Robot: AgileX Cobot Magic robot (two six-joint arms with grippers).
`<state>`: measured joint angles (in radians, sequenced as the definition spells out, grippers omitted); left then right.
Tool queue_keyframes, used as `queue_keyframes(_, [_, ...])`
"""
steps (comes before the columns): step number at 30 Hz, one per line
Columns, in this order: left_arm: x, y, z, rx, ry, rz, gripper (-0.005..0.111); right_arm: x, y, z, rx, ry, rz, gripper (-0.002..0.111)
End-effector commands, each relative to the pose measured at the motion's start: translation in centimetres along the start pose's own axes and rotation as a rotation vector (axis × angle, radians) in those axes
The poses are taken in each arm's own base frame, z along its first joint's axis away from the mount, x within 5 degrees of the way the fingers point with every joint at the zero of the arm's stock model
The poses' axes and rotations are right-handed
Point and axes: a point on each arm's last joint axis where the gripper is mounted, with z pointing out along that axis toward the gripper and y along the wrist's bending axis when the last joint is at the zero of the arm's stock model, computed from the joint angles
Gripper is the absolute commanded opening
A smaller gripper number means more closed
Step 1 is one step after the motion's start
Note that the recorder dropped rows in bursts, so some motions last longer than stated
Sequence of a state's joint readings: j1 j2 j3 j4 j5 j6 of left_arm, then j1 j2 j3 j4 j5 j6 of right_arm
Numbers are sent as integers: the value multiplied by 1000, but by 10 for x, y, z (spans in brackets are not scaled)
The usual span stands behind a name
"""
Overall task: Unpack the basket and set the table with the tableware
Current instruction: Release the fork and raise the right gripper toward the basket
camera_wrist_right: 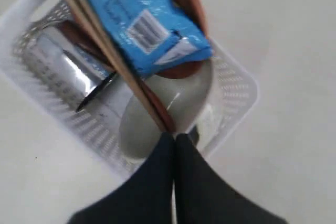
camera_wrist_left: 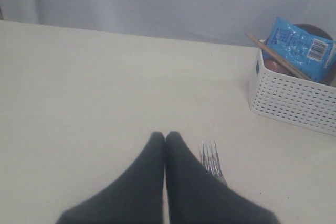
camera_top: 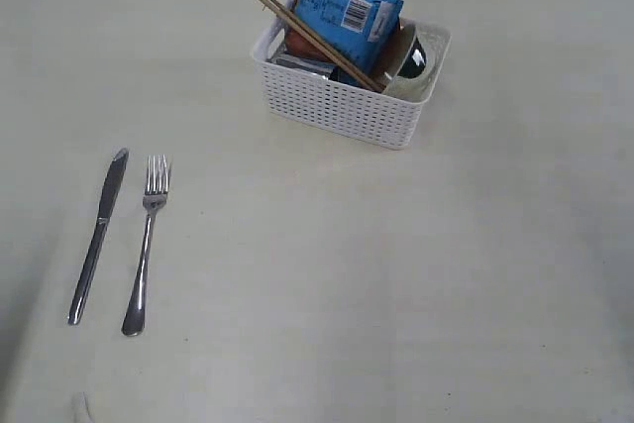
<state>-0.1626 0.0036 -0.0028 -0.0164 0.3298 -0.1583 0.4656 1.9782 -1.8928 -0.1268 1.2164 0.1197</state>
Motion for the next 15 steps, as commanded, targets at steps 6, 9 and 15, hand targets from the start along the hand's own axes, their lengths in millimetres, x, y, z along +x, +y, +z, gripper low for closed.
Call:
queue_keyframes(6, [0,0,0,2,-10,-3,0,-13,-30,22,-213,-86,6,0])
queue_keyframes(9, [0,0,0,2,-10,-3,0,-17,-28,38,-248,-106,-64,19])
queue_keyframes(15, [0,0,0,2,-10,-3,0,-23,-4,55,-518,-163,-72,49])
